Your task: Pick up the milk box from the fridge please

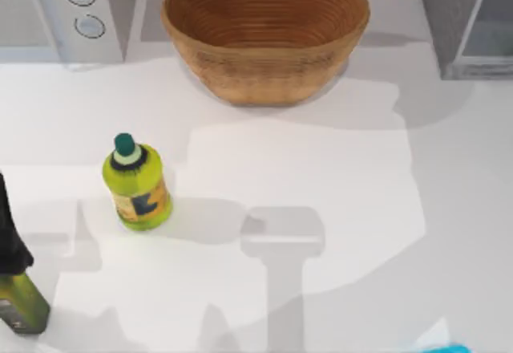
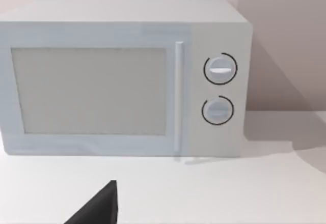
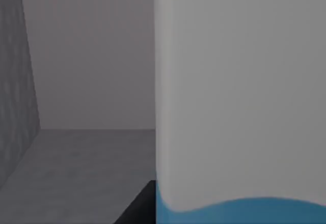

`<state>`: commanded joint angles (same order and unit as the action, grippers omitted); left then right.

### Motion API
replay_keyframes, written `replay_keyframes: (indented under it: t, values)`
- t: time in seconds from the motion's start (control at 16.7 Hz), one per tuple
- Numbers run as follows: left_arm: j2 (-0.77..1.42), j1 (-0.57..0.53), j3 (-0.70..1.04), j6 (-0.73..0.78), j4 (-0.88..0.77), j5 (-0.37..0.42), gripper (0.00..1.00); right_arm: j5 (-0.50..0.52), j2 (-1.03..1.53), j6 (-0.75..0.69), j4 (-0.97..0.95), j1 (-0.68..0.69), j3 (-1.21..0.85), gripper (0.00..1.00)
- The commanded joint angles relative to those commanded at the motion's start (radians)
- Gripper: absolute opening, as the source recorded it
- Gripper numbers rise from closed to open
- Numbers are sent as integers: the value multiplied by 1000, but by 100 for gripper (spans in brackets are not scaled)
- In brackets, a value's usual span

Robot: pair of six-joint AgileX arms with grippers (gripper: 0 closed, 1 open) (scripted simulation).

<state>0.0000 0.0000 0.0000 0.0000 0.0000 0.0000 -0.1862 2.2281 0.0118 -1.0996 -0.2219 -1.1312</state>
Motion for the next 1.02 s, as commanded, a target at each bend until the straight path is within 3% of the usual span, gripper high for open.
replay_keyframes:
  t: [0.54, 1.02]
  values:
    - [0, 0, 0, 0, 0, 0, 100, 0, -5, 1, 3, -3, 0, 0]
    - [0, 0, 0, 0, 0, 0, 100, -2, -136, 3, 166, -3, -32, 0]
